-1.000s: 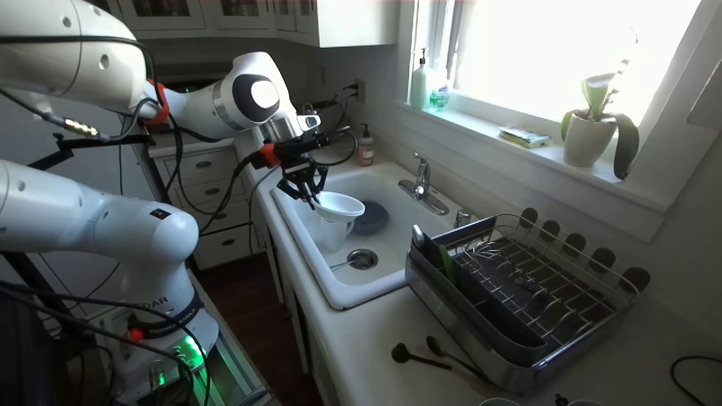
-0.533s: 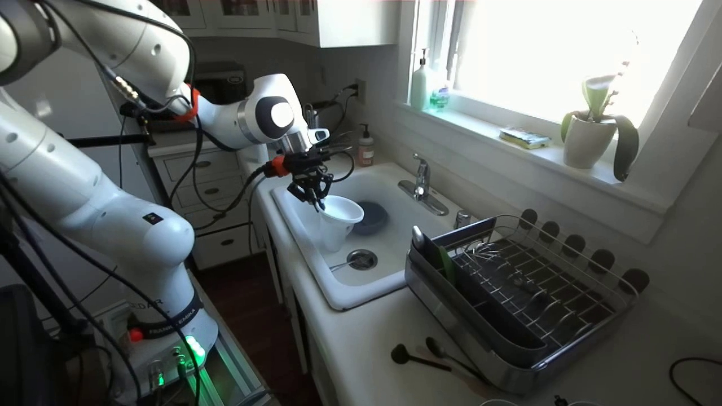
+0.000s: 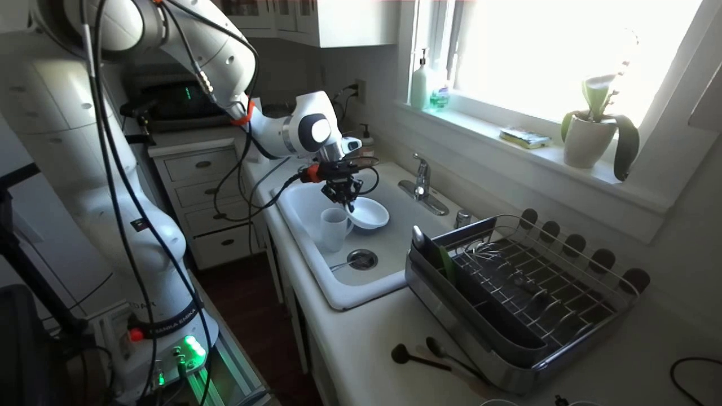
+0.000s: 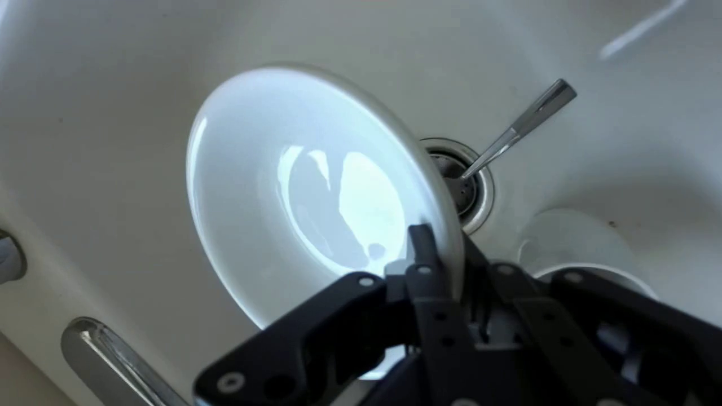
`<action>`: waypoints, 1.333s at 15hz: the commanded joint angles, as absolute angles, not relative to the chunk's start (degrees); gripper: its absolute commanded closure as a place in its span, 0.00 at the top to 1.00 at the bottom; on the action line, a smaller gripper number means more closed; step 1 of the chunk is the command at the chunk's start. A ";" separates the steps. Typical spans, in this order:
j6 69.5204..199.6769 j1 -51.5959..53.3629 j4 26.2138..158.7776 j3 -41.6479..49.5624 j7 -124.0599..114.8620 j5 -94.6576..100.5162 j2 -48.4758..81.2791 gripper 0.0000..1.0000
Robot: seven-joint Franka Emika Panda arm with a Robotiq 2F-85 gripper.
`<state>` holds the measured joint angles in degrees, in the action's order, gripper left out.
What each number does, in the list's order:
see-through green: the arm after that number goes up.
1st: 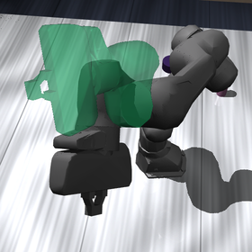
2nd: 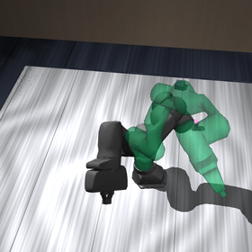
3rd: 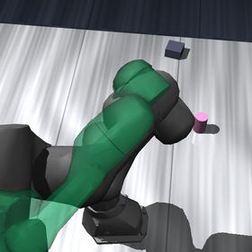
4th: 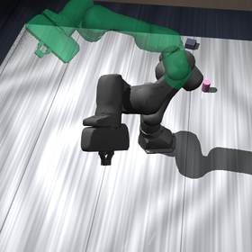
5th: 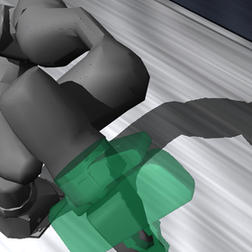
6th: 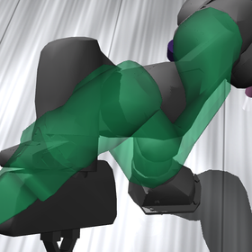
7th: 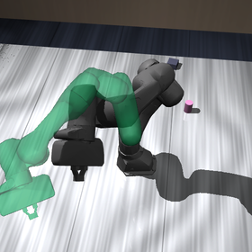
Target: Pick up the white stacked bowls from the kitchen counter and put them in the sink
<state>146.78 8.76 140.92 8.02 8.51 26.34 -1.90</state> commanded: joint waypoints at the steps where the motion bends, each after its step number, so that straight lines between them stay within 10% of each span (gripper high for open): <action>1: 148.85 4.29 133.08 5.04 5.32 26.33 6.85 0.03; 20: 155.00 6.55 125.72 11.12 -23.06 41.50 21.68 0.11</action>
<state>155.09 6.55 125.76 11.12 -23.26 41.68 21.71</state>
